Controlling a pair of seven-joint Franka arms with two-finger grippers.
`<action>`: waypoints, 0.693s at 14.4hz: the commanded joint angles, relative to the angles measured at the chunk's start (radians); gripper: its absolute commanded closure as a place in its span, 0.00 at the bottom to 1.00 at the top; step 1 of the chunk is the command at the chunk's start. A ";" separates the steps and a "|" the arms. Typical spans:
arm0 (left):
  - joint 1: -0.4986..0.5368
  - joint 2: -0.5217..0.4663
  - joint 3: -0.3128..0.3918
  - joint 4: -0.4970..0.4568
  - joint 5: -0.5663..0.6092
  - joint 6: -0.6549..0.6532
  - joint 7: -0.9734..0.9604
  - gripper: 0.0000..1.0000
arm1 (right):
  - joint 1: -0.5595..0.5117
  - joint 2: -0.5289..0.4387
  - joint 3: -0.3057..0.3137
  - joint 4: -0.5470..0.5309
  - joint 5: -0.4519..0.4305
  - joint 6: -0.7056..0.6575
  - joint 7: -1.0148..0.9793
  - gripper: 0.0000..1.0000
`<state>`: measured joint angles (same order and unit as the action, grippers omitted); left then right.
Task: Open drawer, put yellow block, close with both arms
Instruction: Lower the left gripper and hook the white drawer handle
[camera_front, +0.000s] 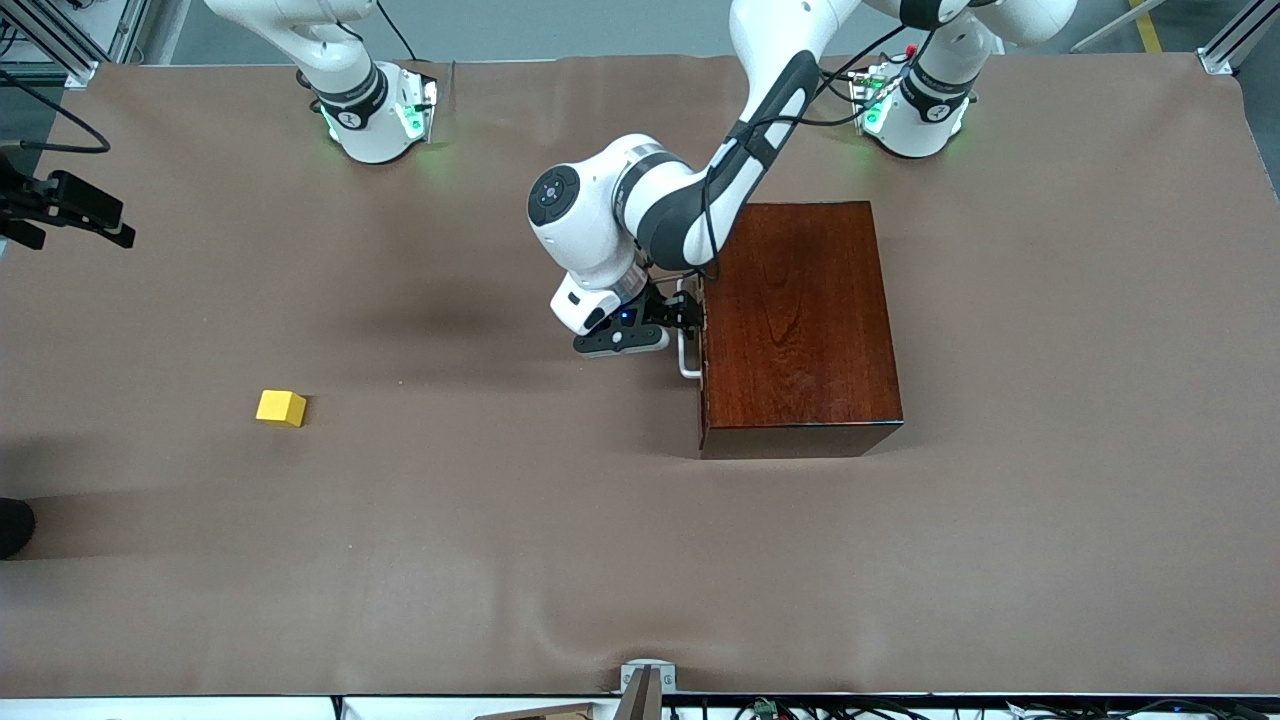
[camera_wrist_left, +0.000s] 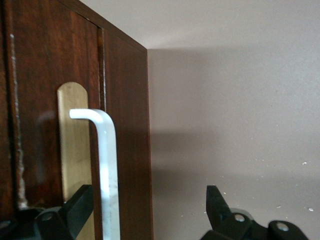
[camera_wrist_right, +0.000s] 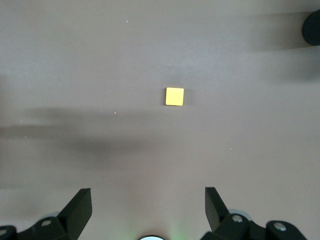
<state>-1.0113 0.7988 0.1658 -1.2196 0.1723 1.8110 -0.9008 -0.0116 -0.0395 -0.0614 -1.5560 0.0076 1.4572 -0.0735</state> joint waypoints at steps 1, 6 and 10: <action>-0.010 0.020 -0.009 0.025 0.023 0.002 0.008 0.00 | -0.013 -0.023 0.008 -0.016 0.014 -0.003 -0.011 0.00; -0.018 0.022 -0.017 0.025 0.012 0.033 -0.012 0.00 | -0.018 -0.023 0.008 -0.016 0.014 -0.005 -0.012 0.00; -0.018 0.030 -0.031 0.026 -0.002 0.111 -0.088 0.00 | -0.018 -0.023 0.008 -0.018 0.014 -0.005 -0.011 0.00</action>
<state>-1.0206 0.8036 0.1423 -1.2196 0.1727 1.8735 -0.9465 -0.0116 -0.0395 -0.0617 -1.5560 0.0076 1.4571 -0.0735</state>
